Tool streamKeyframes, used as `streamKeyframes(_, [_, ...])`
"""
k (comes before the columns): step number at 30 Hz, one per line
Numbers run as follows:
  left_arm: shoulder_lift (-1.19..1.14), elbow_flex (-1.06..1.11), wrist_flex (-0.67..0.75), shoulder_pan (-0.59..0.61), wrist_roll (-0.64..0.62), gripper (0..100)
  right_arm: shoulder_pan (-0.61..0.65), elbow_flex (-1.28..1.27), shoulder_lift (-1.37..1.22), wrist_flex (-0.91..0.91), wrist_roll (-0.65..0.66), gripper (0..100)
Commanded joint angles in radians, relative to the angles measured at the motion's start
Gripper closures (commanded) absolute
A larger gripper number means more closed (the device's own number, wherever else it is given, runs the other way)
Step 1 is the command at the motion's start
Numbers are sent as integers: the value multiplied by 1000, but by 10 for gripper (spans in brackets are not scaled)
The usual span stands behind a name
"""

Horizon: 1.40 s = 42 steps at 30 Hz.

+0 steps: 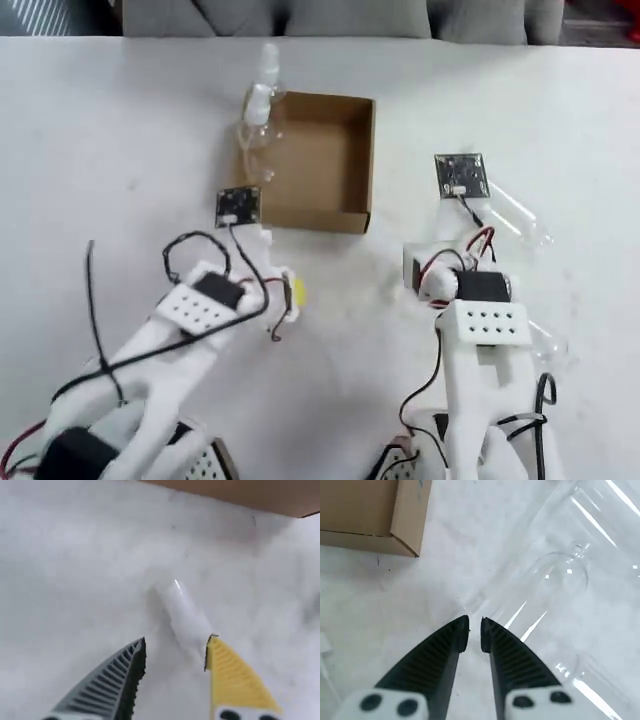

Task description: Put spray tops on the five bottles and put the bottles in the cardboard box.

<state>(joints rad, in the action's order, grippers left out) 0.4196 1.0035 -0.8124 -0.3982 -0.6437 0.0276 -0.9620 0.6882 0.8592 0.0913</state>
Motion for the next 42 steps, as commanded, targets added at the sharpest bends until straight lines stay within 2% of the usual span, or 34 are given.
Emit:
streamKeyframes(1, [-64, -100, 26, 13, -21, 797, -8, 35, 21, -16, 0, 967])
streamKeyframes(4, [-124, -157, 26, 15, -69, 797, -8, 31, 21, -28, 0, 967])
streamKeyframes(14, [-320, -261, 20, 13, -98, 797, -8, 31, 21, -35, 2, 967])
streamKeyframes(31, [-352, -249, 20, -18, -112, 802, -8, 31, 21, -35, 2, 967])
streamKeyframes(33, [-352, -232, 26, -39, -110, 830, -8, 31, 21, -35, 2, 967])
streamKeyframes(37, [-351, -232, 28, -58, -69, 989, -8, 29, 21, -35, 2, 967])
streamKeyframes(39, [-351, -232, 28, -59, -26, 959, -10, 29, 21, -35, 2, 967])
streamKeyframes(42, [-349, -230, 28, -58, -11, 980, -13, 29, 21, -36, 2, 967])
